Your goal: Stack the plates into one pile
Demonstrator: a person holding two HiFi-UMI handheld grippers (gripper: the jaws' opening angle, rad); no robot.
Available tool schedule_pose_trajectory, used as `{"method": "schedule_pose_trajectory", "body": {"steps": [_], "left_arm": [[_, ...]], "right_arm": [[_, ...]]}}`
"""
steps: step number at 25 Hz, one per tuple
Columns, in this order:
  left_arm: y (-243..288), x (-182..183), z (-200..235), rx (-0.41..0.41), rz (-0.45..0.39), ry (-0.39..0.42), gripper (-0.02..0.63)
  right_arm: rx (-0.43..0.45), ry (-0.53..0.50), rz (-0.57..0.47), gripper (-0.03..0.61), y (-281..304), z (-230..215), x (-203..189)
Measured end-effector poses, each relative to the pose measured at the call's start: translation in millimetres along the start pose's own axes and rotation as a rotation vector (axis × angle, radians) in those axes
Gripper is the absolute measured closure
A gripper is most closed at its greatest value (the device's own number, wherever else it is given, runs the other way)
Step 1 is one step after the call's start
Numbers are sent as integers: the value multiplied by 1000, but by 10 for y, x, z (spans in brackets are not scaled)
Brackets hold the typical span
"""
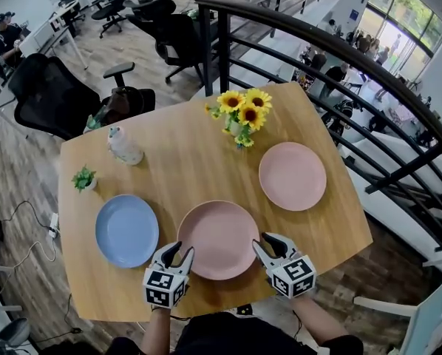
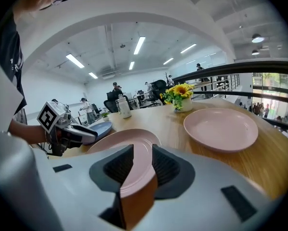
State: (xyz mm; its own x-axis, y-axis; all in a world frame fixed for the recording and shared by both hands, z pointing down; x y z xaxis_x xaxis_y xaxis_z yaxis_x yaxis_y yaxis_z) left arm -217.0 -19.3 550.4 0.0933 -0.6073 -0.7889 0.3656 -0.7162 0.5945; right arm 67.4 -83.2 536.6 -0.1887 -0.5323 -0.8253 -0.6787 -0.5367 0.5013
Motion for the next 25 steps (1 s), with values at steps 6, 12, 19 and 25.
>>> {"method": "schedule_pose_trajectory", "body": {"steps": [6,12,19,25], "left_arm": [[21,-161,84,26,51,-52,452],[66,-270,120,11,80,-106,433],[130,-340,130,8,87,-146,433],[138,-397,112,14,69,-211,434]], "right_arm": [[-40,-1,91,434,139,-66,-175],[-63,26,151,429,227,-101,-294],[-70,75,187,433,303,-110,-374],[-82,115,203,443,318,-107,-403]]}}
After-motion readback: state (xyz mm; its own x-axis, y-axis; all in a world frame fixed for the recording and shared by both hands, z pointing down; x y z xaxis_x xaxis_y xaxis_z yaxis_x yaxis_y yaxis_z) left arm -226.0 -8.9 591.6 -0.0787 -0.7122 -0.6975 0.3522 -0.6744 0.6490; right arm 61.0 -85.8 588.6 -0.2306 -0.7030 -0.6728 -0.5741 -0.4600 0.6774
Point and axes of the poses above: the fingertips, and each gripper's own axes: y forward along the fingers, z to its left, x out of its top, the point moved 9 cm from there along -y, backward along the fingers, and after that the axes turned 3 degrees about y, right-handed, at the moved point
